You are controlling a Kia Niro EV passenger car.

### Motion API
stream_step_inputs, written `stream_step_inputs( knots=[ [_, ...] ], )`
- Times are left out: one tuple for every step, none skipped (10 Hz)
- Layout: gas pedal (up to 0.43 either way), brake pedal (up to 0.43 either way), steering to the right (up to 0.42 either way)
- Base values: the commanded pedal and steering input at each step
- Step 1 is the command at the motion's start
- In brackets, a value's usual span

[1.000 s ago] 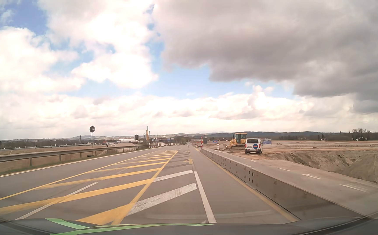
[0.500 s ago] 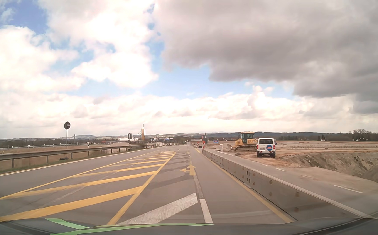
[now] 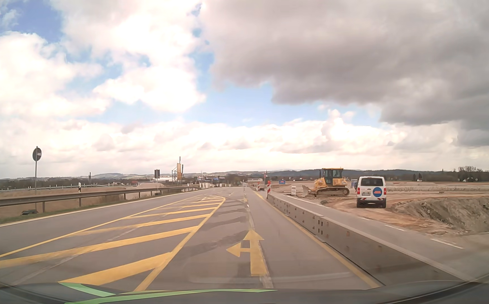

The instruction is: Follow the waypoints while adhering to traffic rules and regulations

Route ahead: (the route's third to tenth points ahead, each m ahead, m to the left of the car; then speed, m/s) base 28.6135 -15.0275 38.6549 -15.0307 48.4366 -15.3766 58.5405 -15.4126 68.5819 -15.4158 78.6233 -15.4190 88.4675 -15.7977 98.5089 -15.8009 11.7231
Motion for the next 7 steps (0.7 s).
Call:
stream_step_inputs(
  knots=[
    [0.087,0.000,-0.004],
    [0.087,0.000,-0.004],
    [0.079,0.000,-0.004],
    [0.079,0.000,-0.004],
    [0.079,0.000,-0.004],
    [0.067,0.000,-0.004],
    [0.067,0.000,-0.004]
  ],
)
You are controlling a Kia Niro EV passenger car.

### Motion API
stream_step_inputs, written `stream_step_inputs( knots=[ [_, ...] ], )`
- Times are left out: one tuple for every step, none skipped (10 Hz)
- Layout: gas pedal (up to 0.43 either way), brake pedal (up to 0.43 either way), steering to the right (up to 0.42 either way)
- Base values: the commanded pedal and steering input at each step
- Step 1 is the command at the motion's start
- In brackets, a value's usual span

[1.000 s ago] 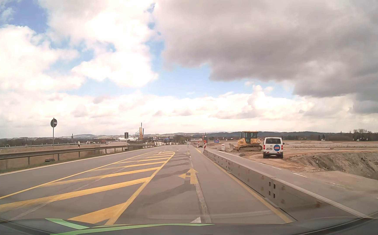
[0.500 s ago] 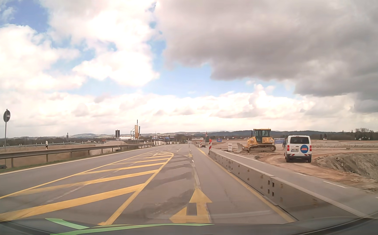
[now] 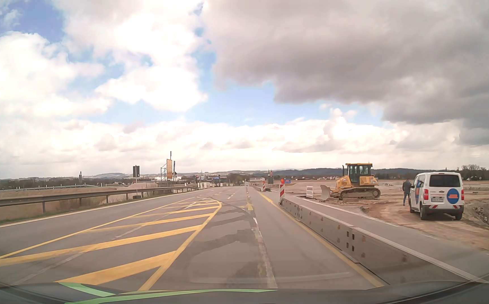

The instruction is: Follow the waypoints while adhering to traffic rules and regulations

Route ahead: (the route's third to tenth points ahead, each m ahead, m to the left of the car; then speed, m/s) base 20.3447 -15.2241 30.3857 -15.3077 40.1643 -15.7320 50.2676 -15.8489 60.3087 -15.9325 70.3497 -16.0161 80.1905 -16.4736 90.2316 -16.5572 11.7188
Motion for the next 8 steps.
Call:
stream_step_inputs(
  knots=[
    [0.067,0.000,-0.003],
    [0.067,0.000,-0.002],
    [0.067,0.000,-0.001],
    [0.067,0.000,-0.001],
    [0.067,0.000,0.001],
    [0.067,0.000,0.001],
    [0.067,0.000,0.001],
    [0.067,0.000,0.001]
  ],
)
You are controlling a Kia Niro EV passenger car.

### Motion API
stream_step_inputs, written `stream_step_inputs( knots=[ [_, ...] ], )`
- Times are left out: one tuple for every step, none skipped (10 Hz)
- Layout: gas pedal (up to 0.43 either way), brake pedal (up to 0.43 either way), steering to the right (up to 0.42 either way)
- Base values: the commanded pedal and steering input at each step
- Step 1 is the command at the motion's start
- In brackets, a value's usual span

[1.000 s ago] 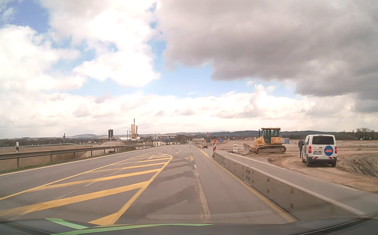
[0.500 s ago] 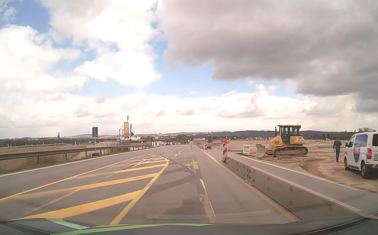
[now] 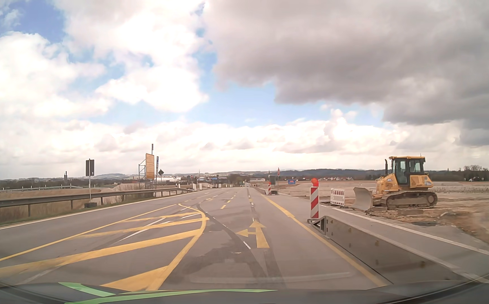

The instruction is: Follow the waypoints while adhering to traffic rules and regulations

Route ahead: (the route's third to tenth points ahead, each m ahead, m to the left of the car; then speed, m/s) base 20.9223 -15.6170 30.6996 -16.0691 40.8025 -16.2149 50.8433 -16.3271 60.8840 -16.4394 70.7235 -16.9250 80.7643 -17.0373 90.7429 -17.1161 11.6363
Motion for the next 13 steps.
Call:
stream_step_inputs(
  knots=[
    [0.067,0.000,0.001],
    [0.067,0.000,0.001],
    [0.067,0.000,0.001],
    [0.067,0.000,0.001],
    [0.067,0.000,0.001],
    [0.067,0.000,0.001],
    [0.067,0.000,0.001],
    [0.067,0.000,0.001],
    [0.067,0.000,0.001],
    [0.067,0.000,0.001],
    [0.067,0.000,0.001],
    [0.067,0.000,0.001],
    [0.067,0.000,0.001]
  ],
)
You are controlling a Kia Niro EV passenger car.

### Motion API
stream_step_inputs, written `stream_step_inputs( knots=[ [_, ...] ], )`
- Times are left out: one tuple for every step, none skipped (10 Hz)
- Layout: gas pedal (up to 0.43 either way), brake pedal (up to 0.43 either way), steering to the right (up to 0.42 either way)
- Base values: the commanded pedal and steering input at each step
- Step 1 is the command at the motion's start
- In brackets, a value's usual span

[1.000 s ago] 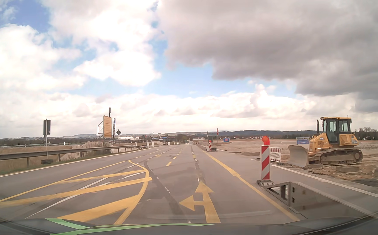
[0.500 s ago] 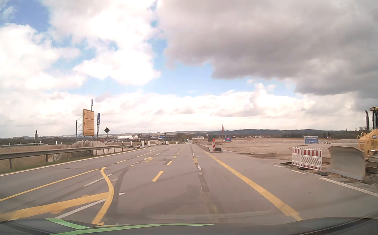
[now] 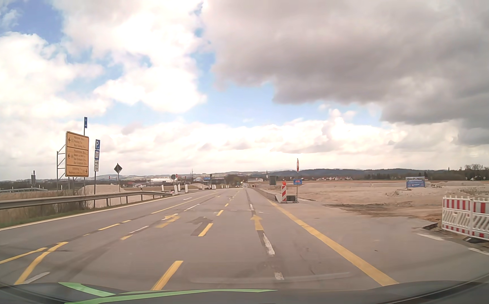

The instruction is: Follow the waypoints while adhering to traffic rules and regulations

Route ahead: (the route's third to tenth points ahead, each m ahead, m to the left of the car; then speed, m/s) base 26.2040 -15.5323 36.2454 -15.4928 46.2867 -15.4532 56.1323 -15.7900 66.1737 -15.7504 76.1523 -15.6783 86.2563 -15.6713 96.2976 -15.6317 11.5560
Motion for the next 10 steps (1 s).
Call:
stream_step_inputs(
  knots=[
    [0.067,0.000,0.001],
    [0.067,0.000,0.001],
    [0.079,0.000,0.001],
    [0.079,0.000,0.001],
    [0.079,0.000,0.001],
    [0.079,0.000,0.001],
    [0.079,0.000,0.001],
    [0.079,0.000,0.001],
    [0.079,0.000,0.001],
    [0.079,0.000,0.001]
  ],
)
